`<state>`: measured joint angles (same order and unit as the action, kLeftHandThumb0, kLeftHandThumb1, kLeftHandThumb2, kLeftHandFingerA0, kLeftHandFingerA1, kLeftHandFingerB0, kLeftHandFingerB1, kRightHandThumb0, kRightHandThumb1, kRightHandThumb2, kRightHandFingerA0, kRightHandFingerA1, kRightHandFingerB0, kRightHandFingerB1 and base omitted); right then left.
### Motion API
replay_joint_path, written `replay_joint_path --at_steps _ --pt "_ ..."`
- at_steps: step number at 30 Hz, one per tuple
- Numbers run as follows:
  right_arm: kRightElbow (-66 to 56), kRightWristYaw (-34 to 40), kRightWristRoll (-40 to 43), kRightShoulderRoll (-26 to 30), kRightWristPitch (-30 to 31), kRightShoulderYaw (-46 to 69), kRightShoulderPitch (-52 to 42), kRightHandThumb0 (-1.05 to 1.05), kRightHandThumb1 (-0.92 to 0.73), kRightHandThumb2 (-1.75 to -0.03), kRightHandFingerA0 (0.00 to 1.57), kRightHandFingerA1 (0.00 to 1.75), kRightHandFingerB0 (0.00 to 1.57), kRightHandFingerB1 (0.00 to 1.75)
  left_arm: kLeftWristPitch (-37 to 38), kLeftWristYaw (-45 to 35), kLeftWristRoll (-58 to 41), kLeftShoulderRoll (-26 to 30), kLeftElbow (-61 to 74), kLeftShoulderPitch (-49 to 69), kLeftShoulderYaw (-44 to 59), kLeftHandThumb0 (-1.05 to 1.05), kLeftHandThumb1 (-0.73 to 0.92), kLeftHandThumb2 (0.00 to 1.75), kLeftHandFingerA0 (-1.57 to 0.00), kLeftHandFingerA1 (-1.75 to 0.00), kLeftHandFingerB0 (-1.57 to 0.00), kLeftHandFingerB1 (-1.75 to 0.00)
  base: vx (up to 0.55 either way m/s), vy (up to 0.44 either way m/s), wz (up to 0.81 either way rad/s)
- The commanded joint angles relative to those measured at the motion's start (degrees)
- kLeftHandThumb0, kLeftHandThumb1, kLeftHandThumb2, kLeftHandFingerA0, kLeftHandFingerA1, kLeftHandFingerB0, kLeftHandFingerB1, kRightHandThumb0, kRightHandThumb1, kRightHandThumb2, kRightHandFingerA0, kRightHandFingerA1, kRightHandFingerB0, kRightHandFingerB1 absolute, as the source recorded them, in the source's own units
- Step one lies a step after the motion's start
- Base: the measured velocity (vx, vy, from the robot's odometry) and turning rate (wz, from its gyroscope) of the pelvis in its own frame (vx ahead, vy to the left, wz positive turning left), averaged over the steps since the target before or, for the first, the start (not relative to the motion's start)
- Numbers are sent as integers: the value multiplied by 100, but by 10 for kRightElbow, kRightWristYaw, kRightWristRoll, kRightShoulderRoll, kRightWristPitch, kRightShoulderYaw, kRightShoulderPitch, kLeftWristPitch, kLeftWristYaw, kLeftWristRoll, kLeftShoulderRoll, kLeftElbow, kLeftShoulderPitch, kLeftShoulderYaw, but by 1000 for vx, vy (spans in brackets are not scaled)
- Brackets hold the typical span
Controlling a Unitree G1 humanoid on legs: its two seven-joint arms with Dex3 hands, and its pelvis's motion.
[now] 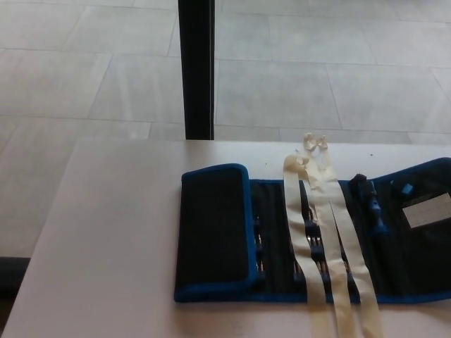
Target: The robot uses its right hand to lift an edge of the toolkit kept in middle of the desk and make one fold in it
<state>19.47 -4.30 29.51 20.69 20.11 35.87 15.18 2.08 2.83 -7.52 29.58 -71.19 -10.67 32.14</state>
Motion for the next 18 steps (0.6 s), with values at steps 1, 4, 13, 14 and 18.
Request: replay_joint_path --at_steps 1,4,13,14,18 --pt "-16 -42 -12 8 76 -68 -46 -64 -72 -61 55 49 34 36 -13 13 -17 24 -9 5 3 -70 67 60 -70 -64 -53 -48 0 0 0" --pt "2 -49 -27 28 87 -100 -51 -62 -72 -62 56 48 40 39 -6 9 -17 23 -8 8 -1 -70 67 60 -69 -65 -44 -45 0 0 0" --pt "35 -67 -43 38 101 -142 -47 -63 -69 -61 57 50 42 40 -2 10 -16 23 -9 10 -11 -70 52 94 -68 -72 -42 -56 0 0 0" --pt "36 -68 -43 38 101 -143 -46 -63 -69 -61 57 50 42 40 -1 10 -16 23 -9 10 -12 -70 52 94 -68 -72 -42 -56 0 0 0" --pt "45 -74 -52 44 110 -157 -35 -64 -54 -89 50 60 38 53 -4 15 -19 21 -8 12 -11 -73 66 60 -70 -66 -47 -45 0 0 0"
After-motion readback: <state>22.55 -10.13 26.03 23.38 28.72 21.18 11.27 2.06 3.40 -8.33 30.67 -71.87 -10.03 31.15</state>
